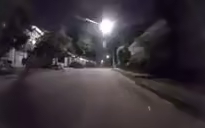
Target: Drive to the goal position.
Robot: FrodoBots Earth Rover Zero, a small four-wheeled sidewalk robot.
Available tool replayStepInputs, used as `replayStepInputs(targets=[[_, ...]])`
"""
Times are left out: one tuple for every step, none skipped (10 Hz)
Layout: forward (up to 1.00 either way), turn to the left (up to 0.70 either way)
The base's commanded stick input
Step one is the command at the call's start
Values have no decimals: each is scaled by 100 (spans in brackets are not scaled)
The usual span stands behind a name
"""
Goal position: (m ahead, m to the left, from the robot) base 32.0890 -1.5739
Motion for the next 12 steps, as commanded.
replayStepInputs(targets=[[70,0],[70,0],[70,0],[70,0],[70,0],[70,0],[70,0],[70,-35],[70,-35],[70,-35],[70,-31],[70,-22]])
